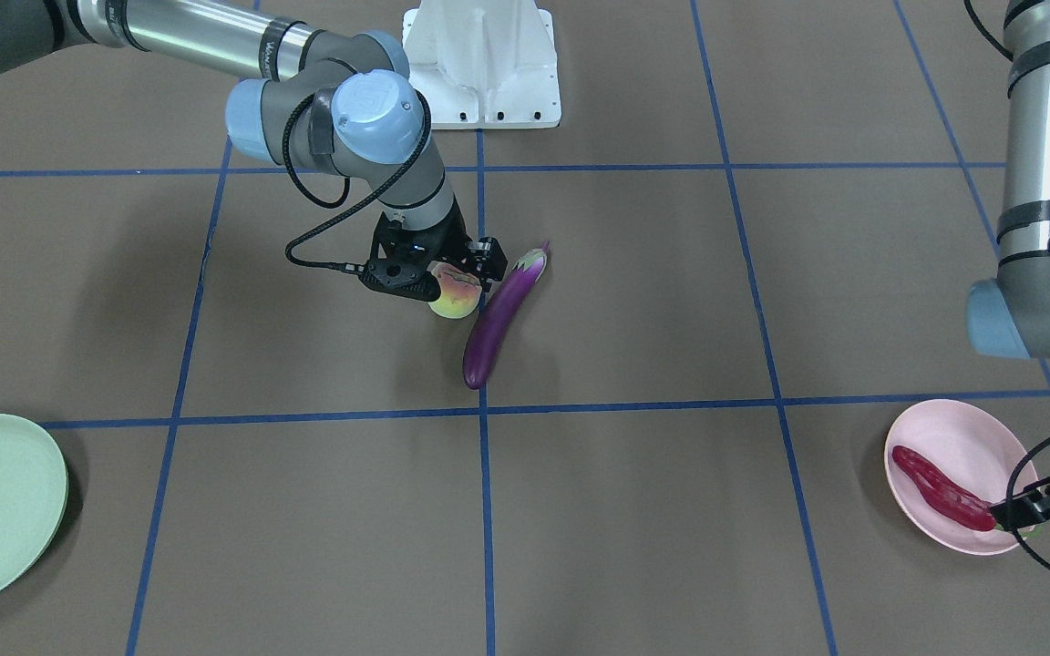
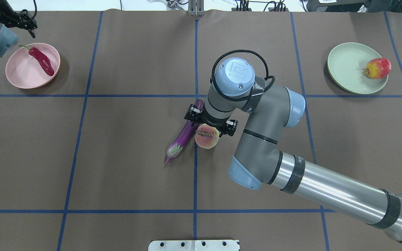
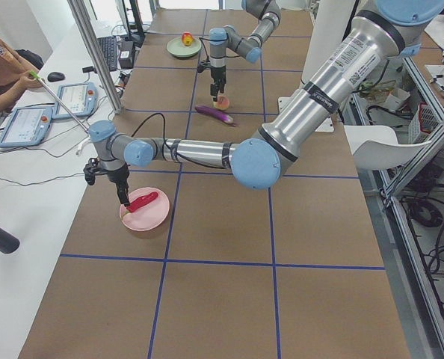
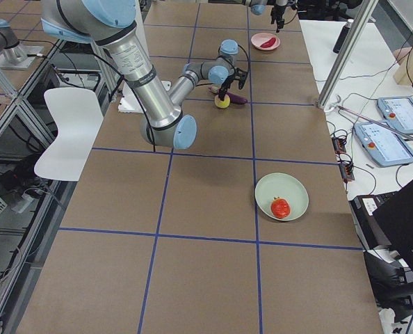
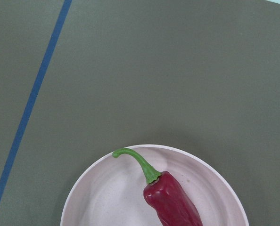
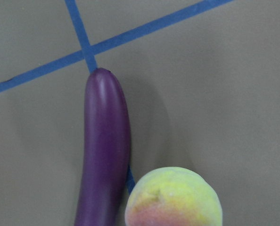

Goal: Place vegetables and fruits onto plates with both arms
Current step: 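Lower chili onto pink plate with left gripper while right grasps peach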

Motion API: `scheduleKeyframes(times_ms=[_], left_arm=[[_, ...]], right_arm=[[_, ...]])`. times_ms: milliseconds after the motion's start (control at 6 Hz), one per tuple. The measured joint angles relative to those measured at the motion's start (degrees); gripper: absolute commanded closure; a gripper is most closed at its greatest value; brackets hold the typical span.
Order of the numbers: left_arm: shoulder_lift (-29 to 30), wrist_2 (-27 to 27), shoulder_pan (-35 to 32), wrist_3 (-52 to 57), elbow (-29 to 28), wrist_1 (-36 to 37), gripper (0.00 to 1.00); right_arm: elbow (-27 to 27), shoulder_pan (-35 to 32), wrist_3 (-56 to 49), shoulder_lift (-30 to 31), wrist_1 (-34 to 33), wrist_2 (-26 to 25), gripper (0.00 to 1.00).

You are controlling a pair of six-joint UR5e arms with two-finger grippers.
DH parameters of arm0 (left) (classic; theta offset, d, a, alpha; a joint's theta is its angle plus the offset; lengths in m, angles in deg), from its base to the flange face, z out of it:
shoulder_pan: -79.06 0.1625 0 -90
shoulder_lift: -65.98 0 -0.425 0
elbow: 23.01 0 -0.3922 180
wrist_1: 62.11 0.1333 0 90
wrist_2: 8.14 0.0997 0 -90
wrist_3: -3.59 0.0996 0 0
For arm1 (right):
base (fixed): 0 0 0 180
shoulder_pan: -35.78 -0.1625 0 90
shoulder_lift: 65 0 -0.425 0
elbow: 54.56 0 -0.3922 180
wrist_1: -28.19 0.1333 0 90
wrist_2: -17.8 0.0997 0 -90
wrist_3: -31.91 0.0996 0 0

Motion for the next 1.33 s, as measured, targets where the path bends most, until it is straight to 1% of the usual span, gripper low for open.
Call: scheduleKeyframes(times_ms=[333, 500, 667, 833, 1000, 1333], left_arm=[[-0.4, 0.0, 0.1, -0.1, 0.1, -1.2, 0.0], [-0.6, 0.0, 0.1, -0.1, 0.2, -1.5, 0.0], [-0.6, 0.0, 0.2, -0.3, 0.5, -1.6, 0.0], [-0.5, 0.0, 0.4, -0.7, 1.0, -1.5, 0.0], [-0.2, -0.1, 1.3, -2.8, 2.4, -1.5, 0.0], [0.3, -0.5, 6.1, -14.0, 8.8, -1.5, 0.0]], right_arm=[[0.7, 2.7, -0.3, 0.4, -0.5, -2.7, 0.0], [0.9, 3.1, -0.7, 0.6, -0.5, -3.2, 0.0], [1.0, 3.1, -1.5, 0.7, -0.5, -3.7, 0.19], [1.1, 2.8, -1.8, 0.6, -0.5, -4.1, 0.99], [1.1, 2.1, -1.9, 0.5, -0.4, -4.1, 1.0], [0.9, -0.2, -2.2, 0.4, -0.3, -2.6, 1.0]])
